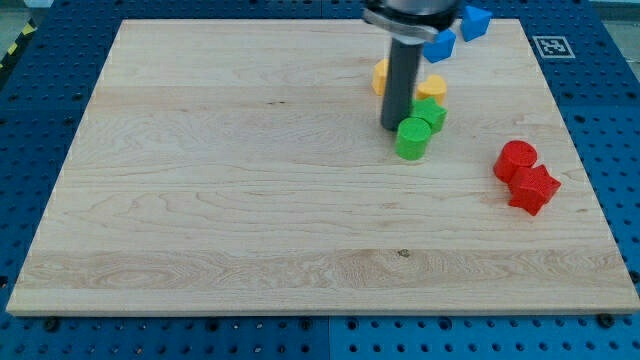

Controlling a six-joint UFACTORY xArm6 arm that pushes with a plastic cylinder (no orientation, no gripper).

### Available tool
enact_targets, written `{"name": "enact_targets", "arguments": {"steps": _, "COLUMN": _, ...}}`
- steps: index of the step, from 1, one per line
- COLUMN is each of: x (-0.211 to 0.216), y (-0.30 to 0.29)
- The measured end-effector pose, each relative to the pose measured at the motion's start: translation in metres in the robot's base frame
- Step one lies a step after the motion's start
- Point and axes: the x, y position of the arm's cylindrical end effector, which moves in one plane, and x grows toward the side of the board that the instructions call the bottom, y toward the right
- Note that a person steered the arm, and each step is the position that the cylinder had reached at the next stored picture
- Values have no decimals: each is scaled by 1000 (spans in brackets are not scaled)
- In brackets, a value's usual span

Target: Move the green blocks to the bottom right of the yellow heart

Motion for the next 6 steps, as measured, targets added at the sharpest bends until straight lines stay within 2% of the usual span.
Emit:
{"name": "enact_targets", "arguments": {"steps": 1, "x": 1, "y": -17}}
{"name": "enact_targets", "arguments": {"steps": 2, "x": 9, "y": -77}}
{"name": "enact_targets", "arguments": {"steps": 3, "x": 46, "y": -96}}
{"name": "enact_targets", "arguments": {"steps": 4, "x": 53, "y": -68}}
{"name": "enact_targets", "arguments": {"steps": 6, "x": -9, "y": 13}}
